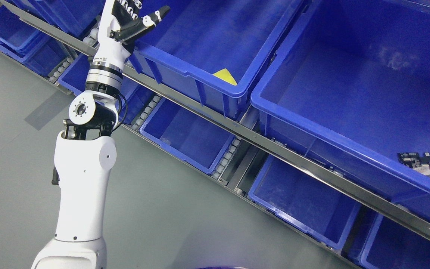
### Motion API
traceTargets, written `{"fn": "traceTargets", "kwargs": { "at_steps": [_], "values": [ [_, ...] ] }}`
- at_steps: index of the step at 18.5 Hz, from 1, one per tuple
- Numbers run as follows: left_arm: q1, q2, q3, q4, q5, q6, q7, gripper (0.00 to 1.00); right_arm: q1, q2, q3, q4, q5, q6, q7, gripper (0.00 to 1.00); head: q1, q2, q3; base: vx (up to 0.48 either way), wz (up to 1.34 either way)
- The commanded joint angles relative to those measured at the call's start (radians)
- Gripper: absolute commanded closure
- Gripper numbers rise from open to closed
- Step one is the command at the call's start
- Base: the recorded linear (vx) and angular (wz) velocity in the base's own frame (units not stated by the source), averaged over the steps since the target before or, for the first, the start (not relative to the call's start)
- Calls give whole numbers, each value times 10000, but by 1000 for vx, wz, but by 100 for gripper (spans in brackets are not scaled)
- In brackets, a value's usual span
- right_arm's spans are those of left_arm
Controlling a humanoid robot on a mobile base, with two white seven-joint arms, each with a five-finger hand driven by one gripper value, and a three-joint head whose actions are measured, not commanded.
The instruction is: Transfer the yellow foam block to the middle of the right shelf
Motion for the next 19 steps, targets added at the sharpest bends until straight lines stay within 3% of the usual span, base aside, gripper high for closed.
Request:
{"fn": "traceTargets", "kwargs": {
  "at_steps": [1, 5, 13, 19],
  "values": [
    [-253, 165, 241, -2204, 106, -108, 9, 0, 245, -175, -123, -175, 31, -7, -1, 0, 0, 0, 0, 0, 0],
    [-578, 165, 226, -2204, 106, 105, 24, 0, 230, -175, -123, -175, 31, -7, -1, 0, 0, 0, 0, 0, 0],
    [464, 165, 517, -2204, 106, 720, 55, 0, 245, -175, -123, -175, 31, -7, -1, 0, 0, 0, 0, 0, 0],
    [481, 165, 518, -2204, 106, 720, 55, 0, 230, -175, -123, -175, 31, -7, -1, 0, 0, 0, 0, 0, 0]
  ]
}}
